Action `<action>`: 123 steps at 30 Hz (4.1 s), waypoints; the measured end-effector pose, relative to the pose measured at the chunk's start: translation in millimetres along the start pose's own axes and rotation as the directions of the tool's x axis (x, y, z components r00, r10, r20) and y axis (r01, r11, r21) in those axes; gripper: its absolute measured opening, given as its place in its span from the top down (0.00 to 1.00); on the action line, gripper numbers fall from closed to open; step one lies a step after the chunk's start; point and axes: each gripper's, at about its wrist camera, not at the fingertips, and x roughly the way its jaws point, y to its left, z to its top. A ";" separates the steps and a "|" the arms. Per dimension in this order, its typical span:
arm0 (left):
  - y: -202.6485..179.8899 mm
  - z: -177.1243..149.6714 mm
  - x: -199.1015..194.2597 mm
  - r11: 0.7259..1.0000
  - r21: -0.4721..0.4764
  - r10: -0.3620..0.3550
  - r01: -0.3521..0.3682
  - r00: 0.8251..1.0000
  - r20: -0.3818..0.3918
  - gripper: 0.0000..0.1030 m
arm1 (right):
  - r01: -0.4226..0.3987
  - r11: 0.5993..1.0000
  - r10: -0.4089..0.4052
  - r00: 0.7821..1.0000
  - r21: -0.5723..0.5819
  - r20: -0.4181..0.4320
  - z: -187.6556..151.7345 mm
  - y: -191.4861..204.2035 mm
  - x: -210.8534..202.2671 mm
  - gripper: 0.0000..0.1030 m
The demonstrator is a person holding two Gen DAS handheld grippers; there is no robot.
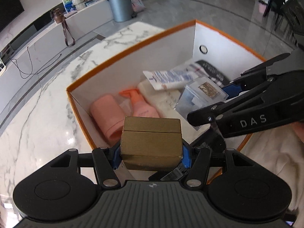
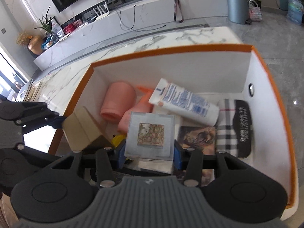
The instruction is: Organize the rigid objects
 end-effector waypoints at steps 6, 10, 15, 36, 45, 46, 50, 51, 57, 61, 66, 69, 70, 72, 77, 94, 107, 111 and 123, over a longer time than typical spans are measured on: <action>4.3 -0.2 10.1 0.999 -0.026 -0.036 0.036 0.999 -0.009 0.34 | 0.000 1.000 0.000 1.000 -0.015 -0.007 -2.5 9.6 8.4 0.53; 5.6 -1.8 10.6 0.998 -0.035 -0.045 0.045 0.999 0.006 0.34 | 0.015 1.000 -0.015 1.000 -0.027 -0.011 -5.4 13.5 10.4 0.54; 5.4 -3.2 10.0 0.998 -0.046 -0.048 0.049 0.999 0.022 0.34 | 0.013 1.000 -0.014 1.000 -0.002 -0.018 -5.3 10.4 11.7 0.54; 44.8 -24.6 -42.5 0.925 -0.366 -0.005 0.103 0.966 0.260 0.20 | 0.036 0.998 -0.036 0.999 0.057 0.001 -11.0 1.6 5.0 0.54; 56.2 -31.1 -54.2 0.872 -0.484 0.090 0.074 0.948 0.306 0.25 | 0.005 0.998 -0.005 1.000 0.060 -0.003 -13.0 22.7 15.9 0.54; 56.4 -32.1 -53.4 0.867 -0.492 0.093 0.073 0.948 0.303 0.25 | 0.007 0.998 -0.007 1.000 0.057 -0.002 -13.4 24.8 17.1 0.54; 57.3 -39.0 -49.1 0.850 -0.521 0.087 0.081 0.953 0.291 0.25 | -0.001 0.998 0.001 1.000 0.059 -0.010 -16.2 31.2 21.6 0.54; 56.6 -41.2 -48.6 0.847 -0.526 0.087 0.080 0.954 0.286 0.25 | -0.003 0.998 0.003 1.000 0.056 -0.011 -17.0 32.8 22.3 0.54; 56.1 -49.0 -49.9 0.834 -0.545 0.088 0.083 0.956 0.280 0.25 | 0.014 0.999 -0.014 1.000 0.034 0.000 -21.5 37.0 21.2 0.53; 54.6 -53.8 -51.9 0.823 -0.561 0.092 0.083 0.956 0.278 0.25 | 0.019 1.000 -0.019 1.000 0.023 0.024 -21.8 38.7 14.9 0.51; 50.6 -58.6 -56.9 0.816 -0.573 0.117 0.071 0.952 0.284 0.25 | 0.062 0.998 -0.062 0.994 0.000 0.090 -25.0 42.6 0.1 0.44; 46.1 -62.5 -60.3 0.823 -0.565 0.139 0.052 0.947 0.289 0.25 | 0.105 0.994 -0.101 0.985 -0.023 0.143 -27.9 42.6 -10.8 0.41; 45.1 -63.4 -60.9 0.824 -0.564 0.141 0.049 0.947 0.289 0.25 | 0.115 0.993 -0.109 0.981 -0.028 0.158 -28.4 42.3 -14.2 0.39; 43.0 -65.7 -62.7 0.827 -0.560 0.143 0.047 0.946 0.291 0.25 | 0.136 0.990 -0.127 0.974 -0.038 0.187 -30.8 41.1 -22.3 0.38; 33.8 -73.2 -70.0 0.841 -0.541 0.173 0.023 0.935 0.309 0.25 | 0.165 0.986 -0.149 0.954 -0.041 0.260 -39.6 35.7 -43.9 0.35; -5.7 -91.1 -114.0 0.861 -0.496 0.355 -0.109 0.827 0.436 0.21 | 0.210 0.971 -0.129 0.861 -0.114 0.492 -79.2 47.0 -114.4 0.09; -27.6 -108.2 -114.5 0.833 -0.526 0.447 -0.170 0.767 0.460 0.01 | 0.247 0.967 -0.174 0.826 -0.066 0.536 -114.7 44.0 -125.3 0.02; -32.1 -113.8 -105.3 0.817 -0.548 0.458 -0.181 0.781 0.425 0.00 | 0.269 0.962 -0.211 0.833 -0.041 0.511 -123.6 43.1 -114.1 0.02; -41.0 -121.7 -90.2 0.830 -0.519 0.433 -0.203 0.821 0.372 0.00 | 0.336 0.940 -0.275 0.843 -0.054 0.463 -123.8 46.2 -92.1 0.02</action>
